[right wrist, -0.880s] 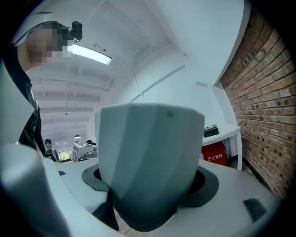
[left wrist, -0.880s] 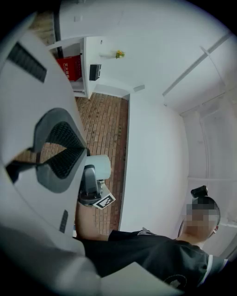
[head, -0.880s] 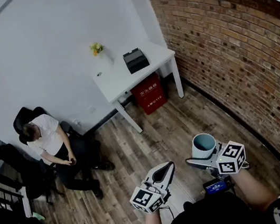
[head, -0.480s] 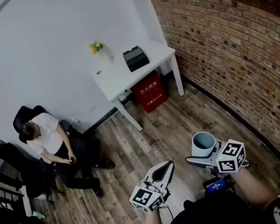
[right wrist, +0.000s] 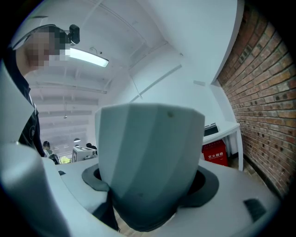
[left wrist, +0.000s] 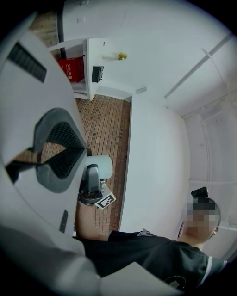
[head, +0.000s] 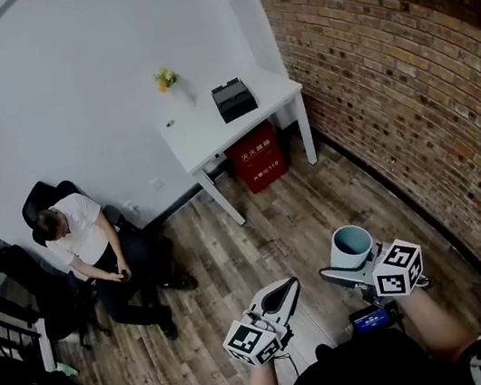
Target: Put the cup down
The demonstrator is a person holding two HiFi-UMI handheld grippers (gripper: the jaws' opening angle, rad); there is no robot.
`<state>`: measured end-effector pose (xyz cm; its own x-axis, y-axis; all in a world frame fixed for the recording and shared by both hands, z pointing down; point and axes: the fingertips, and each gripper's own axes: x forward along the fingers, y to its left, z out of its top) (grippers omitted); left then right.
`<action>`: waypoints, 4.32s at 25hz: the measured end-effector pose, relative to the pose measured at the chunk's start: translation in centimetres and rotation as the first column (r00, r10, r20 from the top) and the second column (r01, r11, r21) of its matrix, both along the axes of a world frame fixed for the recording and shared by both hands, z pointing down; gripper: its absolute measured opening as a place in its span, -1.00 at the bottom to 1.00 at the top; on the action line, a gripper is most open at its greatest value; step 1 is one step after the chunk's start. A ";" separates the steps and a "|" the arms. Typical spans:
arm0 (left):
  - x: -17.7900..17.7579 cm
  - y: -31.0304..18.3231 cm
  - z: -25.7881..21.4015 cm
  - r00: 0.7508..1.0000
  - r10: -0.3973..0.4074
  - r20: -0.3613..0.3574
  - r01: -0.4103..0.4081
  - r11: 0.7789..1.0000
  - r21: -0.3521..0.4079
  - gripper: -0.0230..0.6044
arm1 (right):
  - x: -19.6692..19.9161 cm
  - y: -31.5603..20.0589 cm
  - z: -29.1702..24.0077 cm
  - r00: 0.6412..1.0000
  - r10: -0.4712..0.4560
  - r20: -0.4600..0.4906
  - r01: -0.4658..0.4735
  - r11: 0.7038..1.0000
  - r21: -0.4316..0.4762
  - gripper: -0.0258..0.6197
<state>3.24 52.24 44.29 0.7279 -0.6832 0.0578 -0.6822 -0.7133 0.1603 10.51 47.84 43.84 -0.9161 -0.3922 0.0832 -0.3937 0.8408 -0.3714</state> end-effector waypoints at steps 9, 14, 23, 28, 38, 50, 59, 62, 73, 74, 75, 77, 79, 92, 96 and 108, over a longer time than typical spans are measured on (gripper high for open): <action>0.2 -0.1 -0.1 1.000 0.011 0.001 -0.011 1.000 0.001 -0.90 | 0.2 -0.1 0.1 1.000 0.003 0.000 -0.003 1.000 -0.005 0.31; 0.3 -0.3 0.4 1.000 0.005 -0.003 -0.005 1.000 -0.011 -0.90 | 0.6 -0.4 0.3 1.000 0.019 -0.003 -0.019 1.000 -0.005 0.31; 1.4 -0.7 0.6 0.999 0.015 0.034 -0.015 1.000 -0.020 -0.90 | 1.7 -0.7 0.5 1.000 0.024 -0.002 -0.024 1.000 -0.019 0.31; 2.5 -1.4 1.4 0.999 0.011 0.054 -0.008 0.999 -0.050 -0.90 | 2.9 -1.4 0.9 1.000 0.024 0.003 -0.024 0.999 -0.029 0.31; 5.5 -3.9 1.0 0.999 0.012 0.033 -0.010 0.999 -0.052 -0.90 | 6.5 -4.0 1.5 0.999 0.035 0.024 -0.034 0.998 -0.046 0.31; 7.9 -7.4 2.5 0.999 0.011 0.038 -0.007 0.996 -0.090 -0.90 | 10.3 -7.5 4.1 0.997 0.074 0.029 -0.070 0.991 -0.116 0.31; 5.5 -14.3 3.8 1.000 0.024 0.014 -0.023 0.995 -0.096 -0.90 | 8.5 -13.4 5.6 0.995 0.097 0.003 -0.096 0.986 -0.140 0.31; 3.6 -18.2 4.3 1.000 0.031 0.004 -0.030 0.996 -0.087 -0.90 | 7.2 -16.9 5.8 0.993 0.115 -0.015 -0.116 0.984 -0.135 0.31; -9.0 -35.1 3.8 1.000 -0.003 0.002 0.003 0.996 -0.095 -0.90 | -2.7 -33.7 3.7 0.985 0.168 -0.042 -0.172 0.976 -0.131 0.31; -10.1 -36.4 3.7 1.000 -0.003 0.006 0.004 0.996 -0.091 -0.90 | -3.6 -34.9 3.4 0.985 0.168 -0.043 -0.172 0.977 -0.128 0.31; -11.1 -37.6 3.6 1.000 -0.004 0.011 0.005 0.996 -0.085 -0.90 | -4.5 -36.0 3.3 0.985 0.168 -0.045 -0.173 0.977 -0.125 0.31; -13.0 -39.7 3.4 1.000 -0.013 0.017 0.014 0.997 -0.077 -0.90 | -5.7 -37.8 3.1 0.984 0.170 -0.055 -0.176 0.977 -0.122 0.31; -14.7 -41.4 3.5 1.000 -0.027 0.011 0.028 0.996 -0.080 -0.90 | -6.6 -39.2 3.3 0.982 0.174 -0.069 -0.181 0.976 -0.125 0.31; -17.5 -48.4 4.4 1.000 -0.015 -0.026 0.012 0.995 -0.096 -0.90 | -9.8 -47.2 3.0 0.980 0.182 -0.079 -0.190 0.976 -0.107 0.31; -18.1 -50.7 4.7 0.999 -0.027 -0.021 0.024 0.994 -0.102 -0.90 | -10.5 -50.0 3.9 0.984 0.164 -0.068 -0.171 0.978 -0.117 0.31; -19.0 -65.4 5.6 0.994 -0.105 0.028 0.108 0.986 -0.127 -0.90 | -11.8 -66.2 4.9 0.997 0.073 -0.039 -0.078 0.988 -0.133 0.31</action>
<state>-15.77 -13.20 49.88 0.6492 -0.7427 0.1643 -0.7573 -0.6109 0.2307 -1.30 -18.35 48.72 -0.8801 -0.4434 0.1701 -0.4684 0.7514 -0.4649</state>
